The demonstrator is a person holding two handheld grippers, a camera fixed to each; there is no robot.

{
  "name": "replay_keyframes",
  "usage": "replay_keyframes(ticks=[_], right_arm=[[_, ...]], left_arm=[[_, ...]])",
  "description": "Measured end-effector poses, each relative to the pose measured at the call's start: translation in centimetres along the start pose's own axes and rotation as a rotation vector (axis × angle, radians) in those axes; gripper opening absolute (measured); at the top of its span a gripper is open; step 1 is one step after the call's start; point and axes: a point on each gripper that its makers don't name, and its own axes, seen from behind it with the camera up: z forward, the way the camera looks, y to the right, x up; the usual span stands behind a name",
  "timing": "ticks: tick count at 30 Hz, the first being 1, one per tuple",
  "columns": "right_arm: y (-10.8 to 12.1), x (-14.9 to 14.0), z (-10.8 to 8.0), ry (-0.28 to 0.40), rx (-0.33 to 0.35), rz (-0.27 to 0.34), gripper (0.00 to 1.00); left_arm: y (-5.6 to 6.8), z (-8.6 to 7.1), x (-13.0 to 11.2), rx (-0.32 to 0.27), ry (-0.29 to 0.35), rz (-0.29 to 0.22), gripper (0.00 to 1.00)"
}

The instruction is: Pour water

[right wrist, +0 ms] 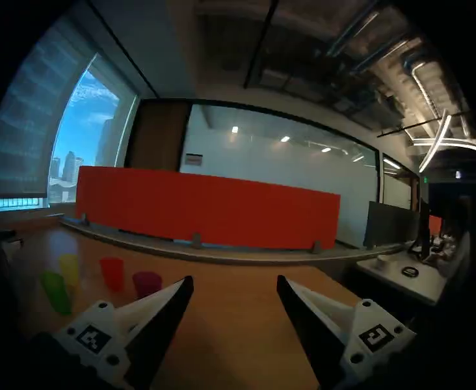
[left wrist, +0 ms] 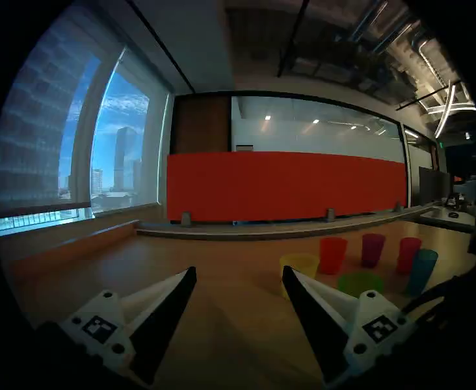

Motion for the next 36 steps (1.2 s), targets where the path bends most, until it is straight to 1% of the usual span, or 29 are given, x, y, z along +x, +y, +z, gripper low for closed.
replay_keyframes(ticks=[6,9,12,18,21,27,36], right_arm=[[-0.2,-0.1,0.4,0.055,0.003,-0.005,0.99],[-0.7,-0.4,0.8,0.074,0.018,-0.005,0.99],[-1.2,-1.0,1.2,0.077,0.033,0.014,1.0],[-1.4,-2.8,2.2,0.055,0.051,0.091,1.0],[-1.4,-4.0,2.5,0.04,0.063,0.11,1.0],[-1.2,-5.7,2.7,0.007,0.061,0.104,1.0],[-1.7,-6.4,2.5,0.009,0.084,0.109,1.0]], left_arm=[[0.0,0.0,0.0,0.0,0.0,-0.001,0.98],[0.0,0.0,0.0,0.0,0.0,0.0,0.98],[0.0,0.0,0.0,0.0,0.0,0.0,0.98],[-0.1,0.0,0.0,0.0,0.0,0.0,0.98],[0.0,0.0,0.0,0.0,0.0,0.0,0.98],[-0.1,0.1,0.0,0.0,0.0,0.0,0.98],[-0.1,0.1,0.0,0.0,0.0,0.0,0.98]])
